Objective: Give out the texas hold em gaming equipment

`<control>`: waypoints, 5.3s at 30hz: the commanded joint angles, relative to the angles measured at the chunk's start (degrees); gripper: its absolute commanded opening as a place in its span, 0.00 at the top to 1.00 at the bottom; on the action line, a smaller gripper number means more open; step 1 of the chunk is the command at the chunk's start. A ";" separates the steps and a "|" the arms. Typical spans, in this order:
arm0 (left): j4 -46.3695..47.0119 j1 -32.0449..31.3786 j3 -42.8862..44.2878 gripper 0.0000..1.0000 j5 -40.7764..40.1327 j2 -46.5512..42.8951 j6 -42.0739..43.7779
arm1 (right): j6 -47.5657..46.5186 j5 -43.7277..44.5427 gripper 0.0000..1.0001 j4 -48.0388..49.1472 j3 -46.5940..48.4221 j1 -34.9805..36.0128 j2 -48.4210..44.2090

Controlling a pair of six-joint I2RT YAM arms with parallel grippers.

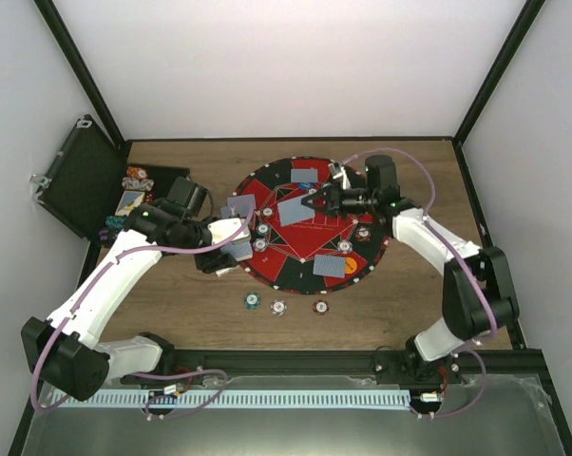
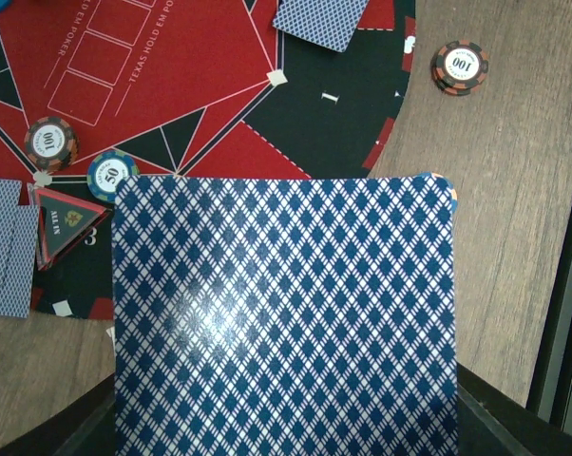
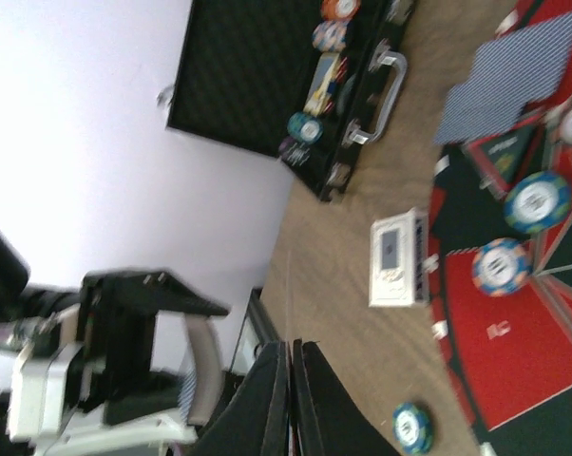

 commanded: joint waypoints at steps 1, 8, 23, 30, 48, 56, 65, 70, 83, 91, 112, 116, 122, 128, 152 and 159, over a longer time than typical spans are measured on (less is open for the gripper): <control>0.70 -0.12 0.83 0.89 0.94 -0.23 0.83 | -6.32 0.82 0.95 -5.78 8.01 -4.50 7.43; -0.39 -0.07 1.61 0.89 1.07 -0.60 0.56 | -14.88 10.38 0.96 -16.01 29.44 -8.19 27.05; -1.60 -0.12 1.72 0.88 0.89 0.37 0.57 | -13.42 17.75 0.92 -22.48 67.78 -8.81 58.78; -1.69 -0.10 1.94 0.89 0.98 0.59 0.33 | -15.41 22.87 0.59 -25.62 67.16 -8.81 57.51; 0.15 -0.09 0.24 0.89 1.19 -0.47 0.82 | -16.21 25.32 0.23 -18.04 31.31 -2.98 20.97; 0.76 -0.10 0.30 0.89 1.70 0.63 0.46 | -5.03 13.14 0.12 -3.25 5.71 8.21 3.98; 0.85 -0.12 0.37 0.89 1.95 0.59 0.65 | 7.75 9.58 0.11 11.03 -8.69 16.39 -5.99; 1.48 -0.14 0.58 0.89 2.71 0.58 -0.06 | 8.73 9.45 0.14 11.96 -7.58 19.19 -5.05; 1.18 -0.27 1.13 0.89 2.92 -0.05 -0.31 | 9.19 7.92 0.22 12.92 -0.33 23.10 1.77; 0.83 -0.39 1.73 0.89 2.74 -0.06 -0.24 | 9.12 7.53 0.23 12.94 1.77 24.90 5.35; 0.28 -0.52 1.77 0.89 1.96 -0.67 -0.06 | 8.42 6.73 0.32 12.49 7.52 25.66 14.40; 0.13 -0.49 1.87 0.89 1.93 -1.00 0.12 | 8.04 6.61 0.34 12.40 4.86 23.96 13.22; 0.29 -0.54 1.78 0.89 1.96 -1.10 0.30 | 6.12 7.26 0.38 9.95 2.45 21.66 10.69; 0.30 -0.54 1.61 0.89 1.73 -1.19 0.46 | 4.61 7.67 0.46 7.98 1.18 20.43 8.43; 1.24 -0.51 0.50 0.89 -0.04 -0.53 0.63 | 4.77 7.24 0.96 3.83 -2.54 16.56 -2.71; 1.79 -0.54 -0.23 0.89 -0.35 -0.34 0.83 | 5.71 5.26 0.98 5.21 -5.91 14.34 -5.73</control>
